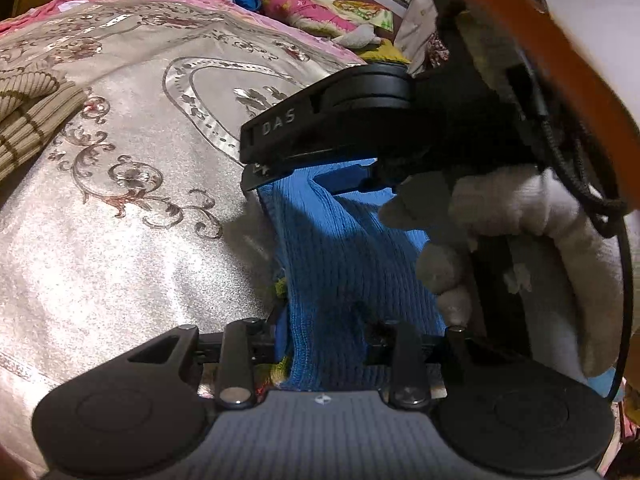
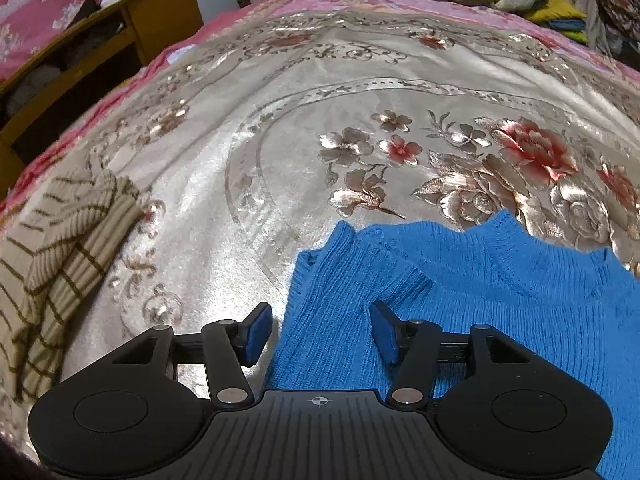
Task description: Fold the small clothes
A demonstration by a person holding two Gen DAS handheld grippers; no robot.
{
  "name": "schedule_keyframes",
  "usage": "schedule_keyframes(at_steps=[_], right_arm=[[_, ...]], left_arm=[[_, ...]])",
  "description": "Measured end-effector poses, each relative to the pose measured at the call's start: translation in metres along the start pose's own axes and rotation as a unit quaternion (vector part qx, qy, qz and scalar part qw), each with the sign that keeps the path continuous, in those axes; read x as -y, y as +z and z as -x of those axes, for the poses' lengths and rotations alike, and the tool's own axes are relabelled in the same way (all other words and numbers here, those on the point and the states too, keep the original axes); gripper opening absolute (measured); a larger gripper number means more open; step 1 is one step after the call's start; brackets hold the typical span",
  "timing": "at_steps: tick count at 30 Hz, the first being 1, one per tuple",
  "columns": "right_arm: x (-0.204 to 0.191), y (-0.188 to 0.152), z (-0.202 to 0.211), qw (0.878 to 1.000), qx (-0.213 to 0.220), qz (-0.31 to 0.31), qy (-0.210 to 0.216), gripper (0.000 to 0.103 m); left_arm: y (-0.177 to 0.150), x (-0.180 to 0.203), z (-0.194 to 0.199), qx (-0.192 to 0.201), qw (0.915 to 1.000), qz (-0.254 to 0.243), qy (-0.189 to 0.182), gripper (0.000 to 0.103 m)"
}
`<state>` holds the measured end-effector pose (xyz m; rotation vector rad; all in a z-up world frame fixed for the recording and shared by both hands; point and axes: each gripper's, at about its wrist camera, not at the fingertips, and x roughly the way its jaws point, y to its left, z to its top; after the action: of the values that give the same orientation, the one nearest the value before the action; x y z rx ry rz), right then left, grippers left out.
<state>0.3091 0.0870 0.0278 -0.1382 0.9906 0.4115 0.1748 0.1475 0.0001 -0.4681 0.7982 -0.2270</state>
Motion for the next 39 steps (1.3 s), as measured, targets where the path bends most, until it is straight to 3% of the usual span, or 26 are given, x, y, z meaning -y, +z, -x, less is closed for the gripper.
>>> schedule_keyframes(at_steps=[18,29,32,36,39], right_arm=[[0.003,0.007,-0.002,1.0,-0.025,0.012,-0.009,0.056],[-0.017,0.006,-0.009,0.996,-0.034,0.067,-0.042,0.056],[-0.018,0.004,-0.008,0.995,-0.033,0.077,-0.047,0.047],[-0.016,0.005,-0.007,0.993,-0.036,0.094,-0.058,0.027],[-0.009,0.006,0.0,0.995,-0.032,0.082,-0.046,0.02]], left_arm=[[-0.006,0.003,0.001,-0.003,0.9999,0.004,-0.015,0.038],[-0.011,0.007,0.003,0.002,0.9999,-0.001,-0.017,0.038],[-0.014,0.008,0.004,0.006,0.9999,-0.003,-0.016,0.038],[-0.018,0.011,0.005,0.007,0.9998,-0.014,-0.012,0.038],[-0.019,0.011,0.012,0.021,0.9997,-0.016,0.005,0.044]])
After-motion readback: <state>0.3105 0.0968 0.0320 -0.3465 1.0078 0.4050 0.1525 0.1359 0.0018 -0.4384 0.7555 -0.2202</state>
